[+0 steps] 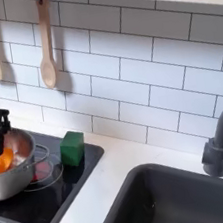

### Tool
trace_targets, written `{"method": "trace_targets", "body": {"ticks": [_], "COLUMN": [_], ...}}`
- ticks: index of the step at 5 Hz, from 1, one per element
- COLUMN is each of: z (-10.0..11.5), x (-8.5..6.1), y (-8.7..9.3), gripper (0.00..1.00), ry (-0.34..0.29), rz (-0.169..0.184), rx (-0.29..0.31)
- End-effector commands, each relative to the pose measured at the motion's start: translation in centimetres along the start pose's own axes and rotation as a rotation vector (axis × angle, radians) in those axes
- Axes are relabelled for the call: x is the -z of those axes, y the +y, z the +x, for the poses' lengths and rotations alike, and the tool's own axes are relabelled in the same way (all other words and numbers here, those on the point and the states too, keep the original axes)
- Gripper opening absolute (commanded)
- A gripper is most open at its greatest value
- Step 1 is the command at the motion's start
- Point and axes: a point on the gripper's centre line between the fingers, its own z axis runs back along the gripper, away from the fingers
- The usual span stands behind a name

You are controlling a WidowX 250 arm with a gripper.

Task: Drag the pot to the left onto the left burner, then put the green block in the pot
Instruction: 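Drag the pot to the left onto the left burner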

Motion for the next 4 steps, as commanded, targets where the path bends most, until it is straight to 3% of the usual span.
{"method": "trace_targets", "body": {"ticks": [1, 4], "z": [1.37, 1.76], "x": [-0.15, -0.16], "y": [1.44, 1.83], "gripper": [1.00, 1.00], "ry": [-0.012, -0.011], "rz": [0.002, 0.001], "rx": [-0.044, -0.068]}}
